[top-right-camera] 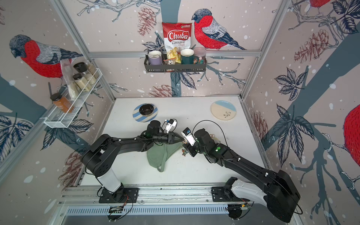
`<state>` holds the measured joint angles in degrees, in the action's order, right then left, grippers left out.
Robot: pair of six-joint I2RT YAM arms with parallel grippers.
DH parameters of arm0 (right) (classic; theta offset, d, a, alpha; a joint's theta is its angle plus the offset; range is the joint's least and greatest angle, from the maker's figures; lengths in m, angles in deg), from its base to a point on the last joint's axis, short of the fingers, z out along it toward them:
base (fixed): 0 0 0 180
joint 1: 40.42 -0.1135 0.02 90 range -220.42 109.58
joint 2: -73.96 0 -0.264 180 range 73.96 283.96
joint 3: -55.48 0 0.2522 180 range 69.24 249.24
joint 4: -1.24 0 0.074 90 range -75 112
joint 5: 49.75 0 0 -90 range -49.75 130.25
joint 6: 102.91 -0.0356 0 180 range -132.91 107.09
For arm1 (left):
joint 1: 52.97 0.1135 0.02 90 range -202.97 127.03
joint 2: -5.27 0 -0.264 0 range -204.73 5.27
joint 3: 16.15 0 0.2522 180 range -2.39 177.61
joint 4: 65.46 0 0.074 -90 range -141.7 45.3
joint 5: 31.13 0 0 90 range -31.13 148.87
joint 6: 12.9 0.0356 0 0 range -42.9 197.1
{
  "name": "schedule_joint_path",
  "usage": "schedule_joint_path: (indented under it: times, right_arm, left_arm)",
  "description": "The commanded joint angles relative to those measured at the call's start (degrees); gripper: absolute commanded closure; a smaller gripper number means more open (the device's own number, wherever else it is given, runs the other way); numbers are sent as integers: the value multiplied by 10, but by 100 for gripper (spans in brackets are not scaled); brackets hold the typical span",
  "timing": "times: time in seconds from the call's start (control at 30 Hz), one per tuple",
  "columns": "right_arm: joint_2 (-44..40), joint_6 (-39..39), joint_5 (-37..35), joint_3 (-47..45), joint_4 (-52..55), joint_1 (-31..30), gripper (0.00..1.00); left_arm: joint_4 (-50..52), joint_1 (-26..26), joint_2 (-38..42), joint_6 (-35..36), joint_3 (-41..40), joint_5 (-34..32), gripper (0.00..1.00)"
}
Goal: Remove the decoration from the bag
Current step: Remove the decoration item from the bag.
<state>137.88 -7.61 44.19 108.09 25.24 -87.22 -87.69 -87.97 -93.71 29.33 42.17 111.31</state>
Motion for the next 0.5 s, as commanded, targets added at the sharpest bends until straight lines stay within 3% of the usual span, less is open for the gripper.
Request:
schedule_joint_path:
  times: [0.0,0.47]
  right_arm:
    - [22,41,-57,11,-27,-5,60]
    - [59,39,-16,10,-14,0,59]
  left_arm:
    - [25,0,7,19,5,10,100]
    - [31,-2,9,20,8,10,100]
